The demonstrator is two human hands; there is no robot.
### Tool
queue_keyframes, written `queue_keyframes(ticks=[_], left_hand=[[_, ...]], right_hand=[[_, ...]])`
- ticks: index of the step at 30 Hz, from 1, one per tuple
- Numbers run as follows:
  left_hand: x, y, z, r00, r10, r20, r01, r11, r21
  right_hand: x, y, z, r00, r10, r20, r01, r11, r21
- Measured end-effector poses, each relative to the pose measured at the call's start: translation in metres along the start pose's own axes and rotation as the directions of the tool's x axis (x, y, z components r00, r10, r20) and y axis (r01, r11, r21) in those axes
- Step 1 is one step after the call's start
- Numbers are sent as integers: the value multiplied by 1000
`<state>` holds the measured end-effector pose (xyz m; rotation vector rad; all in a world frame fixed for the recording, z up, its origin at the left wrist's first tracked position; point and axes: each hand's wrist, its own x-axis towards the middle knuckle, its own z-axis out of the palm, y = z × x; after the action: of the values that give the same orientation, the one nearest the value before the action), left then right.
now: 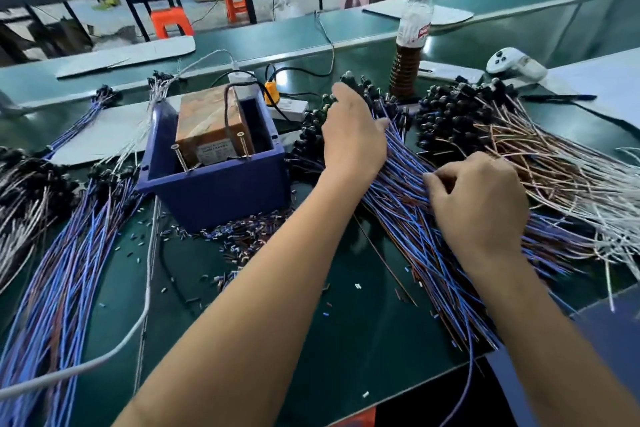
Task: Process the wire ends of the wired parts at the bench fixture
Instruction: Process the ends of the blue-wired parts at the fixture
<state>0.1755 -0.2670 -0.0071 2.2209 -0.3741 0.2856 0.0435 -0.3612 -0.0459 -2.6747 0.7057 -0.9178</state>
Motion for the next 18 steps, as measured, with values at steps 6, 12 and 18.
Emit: queue_keyframes(ticks=[6,12,18], left_hand=[[-12,-11,-4,996,78,-38,-76,996,50],[-21,-19,-10,983,115,-143,-127,989,-78],[-36,-41,-35,995,101,-11,-102,991,-86]], right_hand=[[9,-6,-7,989,18,149,-34,994,101],[12,-17,-24,964,1,267,-42,988,151],[6,-67,-21,941,-130,313,89,986,144]])
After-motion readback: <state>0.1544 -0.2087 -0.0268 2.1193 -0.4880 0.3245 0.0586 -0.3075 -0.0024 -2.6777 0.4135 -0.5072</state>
